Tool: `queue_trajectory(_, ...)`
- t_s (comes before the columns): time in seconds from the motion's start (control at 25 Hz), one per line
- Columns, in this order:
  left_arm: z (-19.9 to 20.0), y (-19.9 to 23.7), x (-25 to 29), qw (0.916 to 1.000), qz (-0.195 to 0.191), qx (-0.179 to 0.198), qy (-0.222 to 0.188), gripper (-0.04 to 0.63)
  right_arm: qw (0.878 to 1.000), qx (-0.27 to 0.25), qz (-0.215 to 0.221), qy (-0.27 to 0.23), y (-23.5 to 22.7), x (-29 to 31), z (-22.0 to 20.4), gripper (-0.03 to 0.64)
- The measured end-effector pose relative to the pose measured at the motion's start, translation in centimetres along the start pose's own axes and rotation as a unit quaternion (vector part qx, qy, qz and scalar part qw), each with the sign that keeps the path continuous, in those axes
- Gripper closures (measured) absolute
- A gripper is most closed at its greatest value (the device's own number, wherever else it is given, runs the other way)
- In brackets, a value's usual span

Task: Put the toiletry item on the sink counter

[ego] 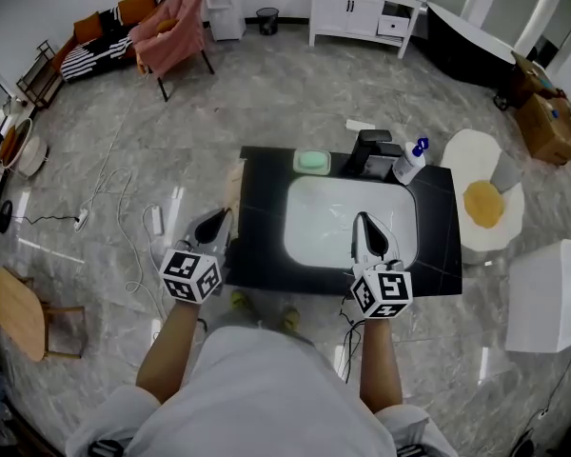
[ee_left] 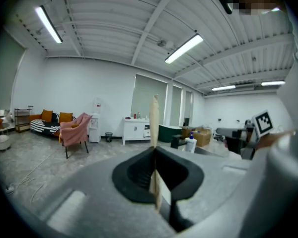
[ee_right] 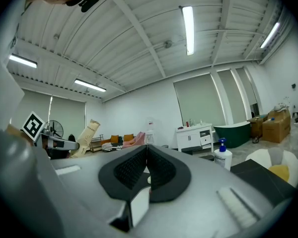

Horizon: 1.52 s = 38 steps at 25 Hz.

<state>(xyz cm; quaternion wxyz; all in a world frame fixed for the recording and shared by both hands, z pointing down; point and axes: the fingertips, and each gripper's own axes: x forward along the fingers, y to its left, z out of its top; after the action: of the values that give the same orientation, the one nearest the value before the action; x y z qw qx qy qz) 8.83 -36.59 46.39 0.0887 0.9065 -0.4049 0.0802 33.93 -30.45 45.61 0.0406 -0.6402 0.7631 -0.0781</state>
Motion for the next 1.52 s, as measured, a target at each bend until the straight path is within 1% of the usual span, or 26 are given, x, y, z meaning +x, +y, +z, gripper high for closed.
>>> queue_trajectory(0.16,-0.2,0.6,1.0,0.9999,-0.002,-0.015,-0.003,0.595,1.0,-0.006,0.003,0.007,0.1,1.2,-0.4,0.614)
queue_trajectory(0.36,-0.5,1.8,2.5,0.9997,-0.007,-0.025,-0.005,0.595,1.0,-0.008,0.003,0.001,0.5,3.3,-0.3,0.614)
queue_trajectory(0.52,-0.9,2.7,3.7,0.9992,-0.018,-0.035,0.002,0.595,1.0,-0.015,-0.001,0.0,1.1,5.1,-0.1,0.614)
queue_trajectory(0.72,-1.4,3.5,5.4,0.9985,-0.032,-0.043,0.008,0.595,1.0,-0.011,-0.007,0.0,1.2,7.1,-0.3,0.614)
queue_trajectory(0.96,-2.0,4.6,7.1,0.9976,-0.041,-0.052,0.021,0.595,1.0,-0.014,-0.011,-0.001,1.5,9.3,0.0,0.614)
queue_trajectory(1.12,-3.2,5.1,8.1,0.996,-0.048,-0.067,0.036,0.595,1.0,-0.016,-0.016,-0.003,1.6,10.1,0.2,0.614)
queue_trajectory(1.24,-4.6,5.3,8.8,0.9936,-0.053,-0.083,0.056,0.595,1.0,-0.019,-0.018,-0.002,1.7,10.5,0.3,0.614)
queue_trajectory(1.36,-6.0,5.2,9.3,0.992,-0.056,-0.088,0.071,0.595,1.0,-0.018,-0.021,-0.003,1.8,10.6,0.5,0.614)
queue_trajectory(1.52,-8.3,5.2,10.1,0.9875,-0.056,-0.103,0.106,0.595,1.0,-0.02,-0.024,-0.001,1.6,10.6,0.3,0.614)
